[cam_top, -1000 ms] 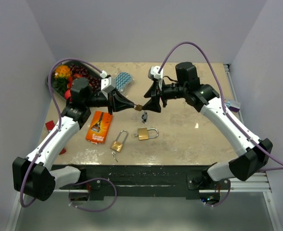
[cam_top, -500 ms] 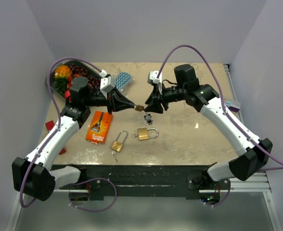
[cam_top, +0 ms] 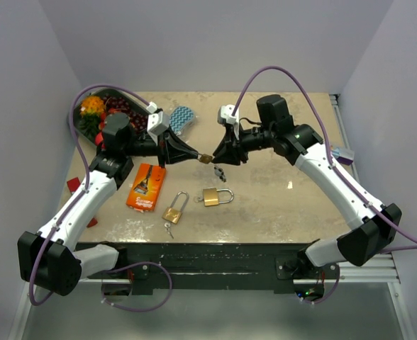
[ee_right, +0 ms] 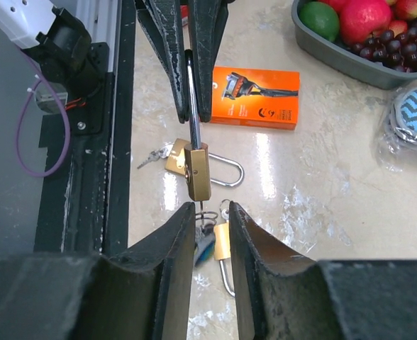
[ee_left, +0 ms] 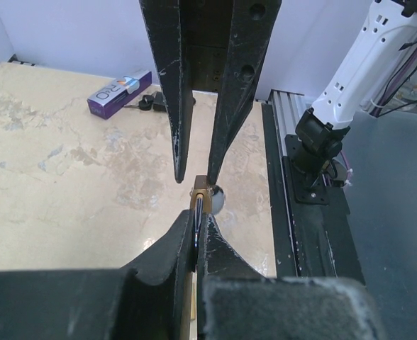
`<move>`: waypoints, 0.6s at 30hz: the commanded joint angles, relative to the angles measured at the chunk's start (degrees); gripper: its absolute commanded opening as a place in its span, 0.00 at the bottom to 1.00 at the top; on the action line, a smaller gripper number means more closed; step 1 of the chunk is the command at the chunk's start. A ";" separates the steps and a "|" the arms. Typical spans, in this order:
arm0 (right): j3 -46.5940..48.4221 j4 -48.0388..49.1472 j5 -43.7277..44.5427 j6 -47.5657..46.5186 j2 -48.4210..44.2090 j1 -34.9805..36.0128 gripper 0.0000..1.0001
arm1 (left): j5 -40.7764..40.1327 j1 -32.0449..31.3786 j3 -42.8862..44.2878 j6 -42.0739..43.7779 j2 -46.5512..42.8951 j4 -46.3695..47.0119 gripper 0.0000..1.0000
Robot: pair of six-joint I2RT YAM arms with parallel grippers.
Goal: Lock with the key
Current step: Lock the lock.
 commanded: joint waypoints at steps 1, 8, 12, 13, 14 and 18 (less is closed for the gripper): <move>-0.68 0.85 -2.27 -0.66 -1.34 0.09 0.27 | 0.76 0.07 2.49 -2.09 0.00 4.62 0.00; -0.60 0.59 -2.71 -1.02 -1.16 0.00 0.19 | 0.67 0.07 2.58 -3.41 0.87 6.21 0.00; -0.07 0.59 -2.89 -0.93 -0.90 0.00 0.00 | 0.59 0.07 2.66 -3.33 1.23 6.30 0.00; 0.02 0.50 -2.80 -0.84 -0.90 0.00 0.00 | 0.50 0.15 2.66 -3.15 1.14 6.12 0.00; 0.11 0.41 -2.45 -0.84 -0.90 -0.08 0.00 | 0.24 0.16 2.75 -3.06 1.31 5.86 0.00; -0.51 -1.08 -0.69 -1.71 -0.98 -1.04 0.00 | 0.06 2.08 3.36 -2.80 1.93 6.21 0.00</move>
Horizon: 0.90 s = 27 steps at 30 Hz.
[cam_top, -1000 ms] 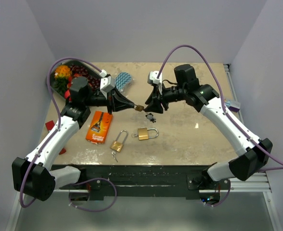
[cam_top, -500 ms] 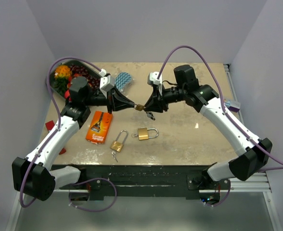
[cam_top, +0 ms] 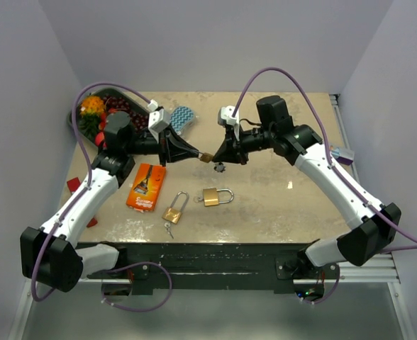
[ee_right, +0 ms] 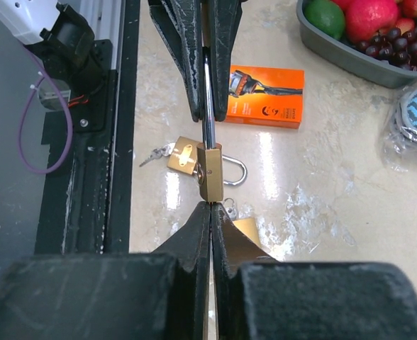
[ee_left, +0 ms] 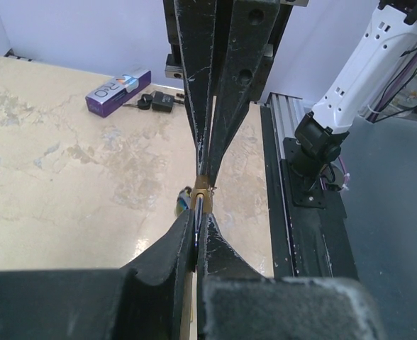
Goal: Lock with the key
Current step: Lock the lock, then place the key at the center of the board.
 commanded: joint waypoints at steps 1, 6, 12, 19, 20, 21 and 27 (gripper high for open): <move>0.24 -2.11 0.75 -1.48 -0.81 -1.42 0.00 | 0.06 2.39 4.13 -0.55 0.68 4.11 0.00; -0.91 -5.71 1.28 -4.81 0.51 -5.72 0.00 | 0.67 5.03 7.12 -1.87 2.71 6.13 0.00; -2.22 -3.53 1.97 -1.50 4.37 -14.51 0.00 | -1.07 6.70 8.53 -2.22 4.03 5.79 0.00; 2.24 8.94 14.43 5.54 16.66 -22.78 0.00 | -6.79 6.70 7.48 2.87 3.32 -0.97 0.00; 5.13 9.48 15.42 5.99 18.51 -24.09 0.00 | -7.23 6.70 7.48 4.79 3.15 -3.42 0.00; 6.72 9.92 16.65 6.60 20.88 -24.62 0.00 | -8.11 6.70 7.48 5.86 3.06 -4.66 0.00; 14.91 18.53 27.55 10.64 34.33 -27.26 0.00 | -10.92 6.62 6.86 10.08 1.57 -10.38 0.00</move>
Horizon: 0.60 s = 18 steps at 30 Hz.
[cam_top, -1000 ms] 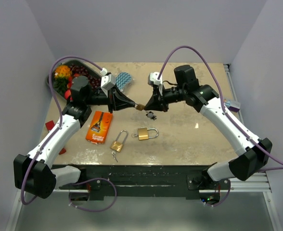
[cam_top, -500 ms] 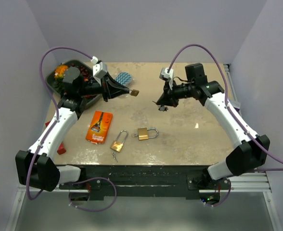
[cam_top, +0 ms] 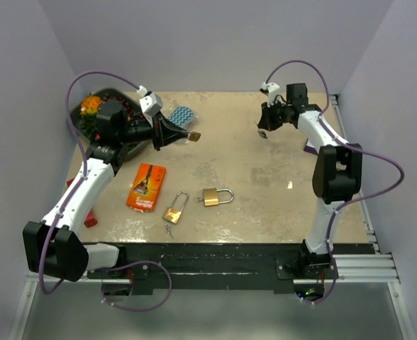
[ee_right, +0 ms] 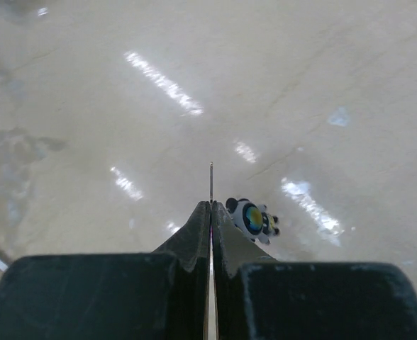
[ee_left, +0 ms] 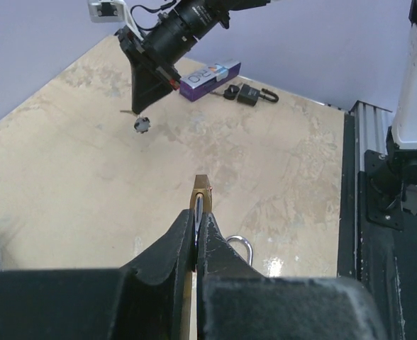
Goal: Lock with the key
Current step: Place the key at the center of the board.
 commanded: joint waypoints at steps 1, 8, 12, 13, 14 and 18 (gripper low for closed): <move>6.41 10.36 9.29 5.01 6.31 -1.52 0.00 | -3.32 0.41 0.59 6.08 -2.63 -3.87 0.00; 14.23 14.41 13.50 9.93 16.17 -3.01 0.00 | -5.87 0.41 -0.38 9.87 -5.35 -12.30 0.00; 17.04 15.12 15.35 9.93 19.34 -3.19 0.00 | -6.75 0.41 -1.60 11.10 -5.71 -14.77 0.00; 18.01 15.12 15.79 10.11 19.70 -3.10 0.04 | -6.84 0.41 -1.78 10.76 -5.62 -14.86 0.00; 18.63 15.21 15.88 10.11 19.96 -3.10 0.13 | -6.84 0.41 -2.05 10.49 -5.45 -14.78 0.00; 20.83 12.76 15.89 8.89 18.14 -3.10 0.48 | -6.84 0.32 -1.79 7.24 -3.52 -13.99 0.00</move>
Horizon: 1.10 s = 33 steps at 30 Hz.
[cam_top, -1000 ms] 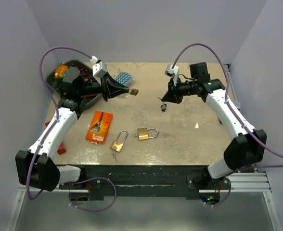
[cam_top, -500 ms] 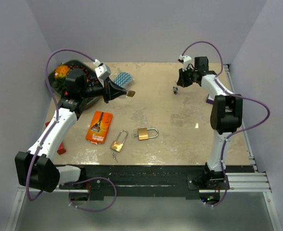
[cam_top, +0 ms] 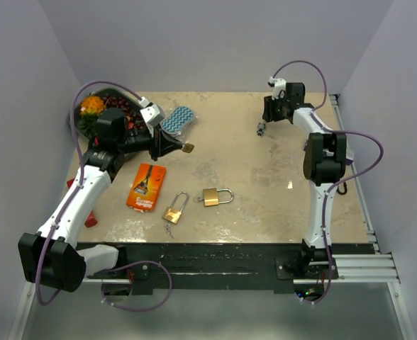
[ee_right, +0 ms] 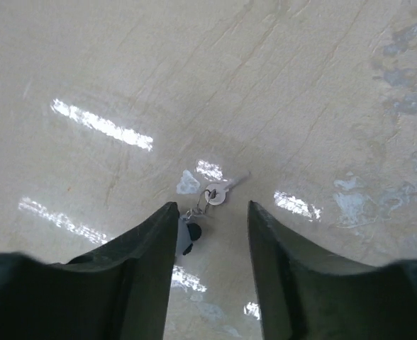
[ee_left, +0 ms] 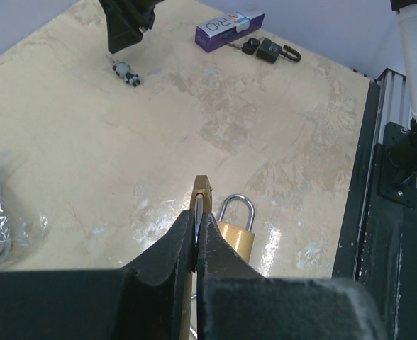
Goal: Lock with the key
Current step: Place the key at the center of the board, then place the lock at the center of the board.
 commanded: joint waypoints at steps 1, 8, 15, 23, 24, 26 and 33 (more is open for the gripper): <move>3.94 0.84 -0.37 -0.97 -4.91 0.07 0.59 | -0.22 0.32 0.81 -3.20 2.36 0.83 0.00; -10.72 -3.03 -9.87 -8.60 -26.08 4.54 0.73 | 2.15 -0.64 5.03 -18.76 11.24 4.70 0.00; -27.87 -6.55 -8.39 -14.69 -46.39 22.63 0.85 | 5.41 -1.88 4.43 -36.60 16.79 14.62 0.00; -31.58 -6.03 -1.18 -15.30 -50.02 35.75 0.88 | 9.89 -2.58 1.87 -45.67 18.02 20.26 0.00; -31.58 -5.59 -0.74 -15.31 -49.49 36.10 0.87 | 9.98 -2.67 1.87 -45.67 17.93 20.00 0.00; -31.23 -5.24 0.14 -15.92 -49.05 37.50 0.86 | 10.16 -2.67 1.70 -45.58 17.32 19.64 0.00; -30.09 -3.83 4.27 -18.73 -47.38 40.23 0.72 | 9.81 -2.67 0.82 -45.49 16.00 19.03 0.00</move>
